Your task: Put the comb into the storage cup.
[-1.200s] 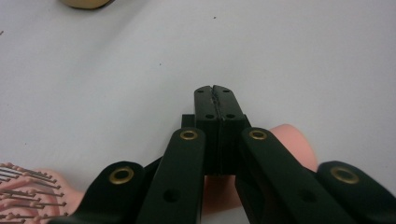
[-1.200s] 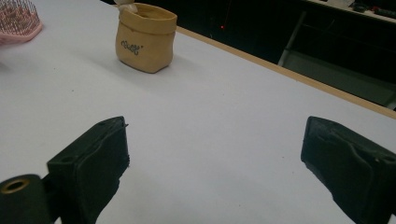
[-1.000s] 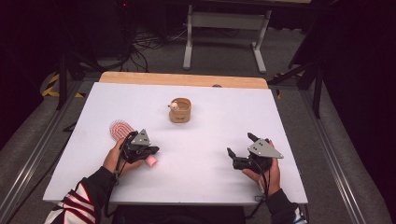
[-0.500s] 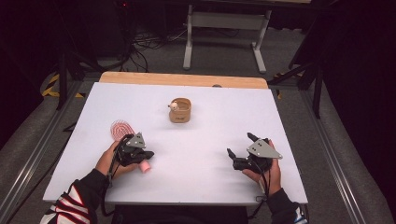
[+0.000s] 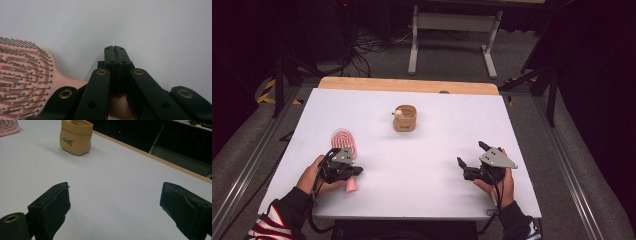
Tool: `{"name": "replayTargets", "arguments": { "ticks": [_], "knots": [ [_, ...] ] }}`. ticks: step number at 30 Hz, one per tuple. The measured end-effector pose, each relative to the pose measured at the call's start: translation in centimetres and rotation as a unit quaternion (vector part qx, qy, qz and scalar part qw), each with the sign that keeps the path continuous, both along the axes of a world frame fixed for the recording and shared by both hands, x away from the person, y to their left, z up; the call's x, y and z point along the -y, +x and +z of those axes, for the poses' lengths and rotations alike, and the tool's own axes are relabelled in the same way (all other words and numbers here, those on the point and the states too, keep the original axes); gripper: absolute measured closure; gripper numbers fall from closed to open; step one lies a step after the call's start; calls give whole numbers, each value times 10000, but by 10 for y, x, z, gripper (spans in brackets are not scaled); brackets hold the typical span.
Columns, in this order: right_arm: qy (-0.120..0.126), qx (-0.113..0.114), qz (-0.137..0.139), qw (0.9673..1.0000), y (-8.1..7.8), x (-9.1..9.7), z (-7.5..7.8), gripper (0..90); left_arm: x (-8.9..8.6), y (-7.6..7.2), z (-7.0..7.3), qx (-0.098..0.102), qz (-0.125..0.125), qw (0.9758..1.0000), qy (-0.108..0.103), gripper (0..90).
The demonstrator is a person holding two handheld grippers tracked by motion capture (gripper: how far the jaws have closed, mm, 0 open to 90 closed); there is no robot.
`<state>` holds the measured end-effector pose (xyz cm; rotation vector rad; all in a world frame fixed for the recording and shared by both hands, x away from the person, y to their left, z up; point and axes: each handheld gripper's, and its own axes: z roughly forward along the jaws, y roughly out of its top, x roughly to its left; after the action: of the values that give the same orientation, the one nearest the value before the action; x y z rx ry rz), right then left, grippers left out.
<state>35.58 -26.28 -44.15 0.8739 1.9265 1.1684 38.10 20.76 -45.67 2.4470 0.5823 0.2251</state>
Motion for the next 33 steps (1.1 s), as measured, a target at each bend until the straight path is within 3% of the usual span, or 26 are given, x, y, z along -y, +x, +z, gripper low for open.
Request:
{"name": "replayTargets", "arguments": {
  "ticks": [10,14,19,26,33],
  "knots": [
    [5,-31,9,10000,1,1,-1,96,-24,-8,4,11,317,9989,348,888],
    [-5,-26,27,10000,1,0,-1,97,-34,-9,3,-2,419,9986,326,892],
    [-48,-40,41,10000,1,0,-2,97,-51,-10,5,48,682,9966,462,885],
    [-73,-83,24,9999,2,0,-3,94,-76,-7,4,-25,1011,9943,346,879],
    [-97,-104,28,9999,3,0,-3,94,-88,-5,5,-47,1149,9929,318,882]
  ]
}}
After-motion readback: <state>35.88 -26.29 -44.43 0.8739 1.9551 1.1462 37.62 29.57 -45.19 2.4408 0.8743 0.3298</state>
